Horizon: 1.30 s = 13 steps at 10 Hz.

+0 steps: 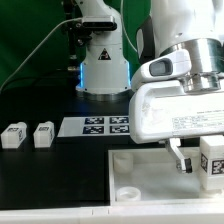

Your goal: Assemble one leg

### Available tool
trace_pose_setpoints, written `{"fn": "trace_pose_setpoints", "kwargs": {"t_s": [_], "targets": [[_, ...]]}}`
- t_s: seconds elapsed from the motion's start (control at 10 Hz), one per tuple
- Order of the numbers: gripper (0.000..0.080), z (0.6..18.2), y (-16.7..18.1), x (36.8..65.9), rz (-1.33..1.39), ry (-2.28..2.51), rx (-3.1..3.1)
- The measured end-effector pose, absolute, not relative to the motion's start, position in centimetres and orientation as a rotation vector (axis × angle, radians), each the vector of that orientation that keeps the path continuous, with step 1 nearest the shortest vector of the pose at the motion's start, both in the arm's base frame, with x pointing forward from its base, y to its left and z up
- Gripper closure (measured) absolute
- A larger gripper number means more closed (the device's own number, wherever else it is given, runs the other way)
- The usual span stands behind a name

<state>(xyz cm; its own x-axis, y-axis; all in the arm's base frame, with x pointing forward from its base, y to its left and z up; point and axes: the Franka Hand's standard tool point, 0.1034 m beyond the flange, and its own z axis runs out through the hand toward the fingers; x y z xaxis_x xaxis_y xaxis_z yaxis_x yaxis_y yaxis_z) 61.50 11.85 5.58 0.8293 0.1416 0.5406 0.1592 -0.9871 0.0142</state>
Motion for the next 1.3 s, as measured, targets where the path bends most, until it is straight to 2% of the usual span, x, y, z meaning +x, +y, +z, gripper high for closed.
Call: {"fn": "trace_pose_setpoints", "kwargs": {"t_s": [0.1, 1.0, 1.3], "targets": [[0.0169, 5.6, 11.9, 61.5, -0.875, -0.245, -2.974], [0.0151, 5.7, 11.8, 61.5, -0.878, -0.245, -2.974], [0.0151, 8.3, 12.1, 61.2, -0.738, -0.244, -2.997]]}}
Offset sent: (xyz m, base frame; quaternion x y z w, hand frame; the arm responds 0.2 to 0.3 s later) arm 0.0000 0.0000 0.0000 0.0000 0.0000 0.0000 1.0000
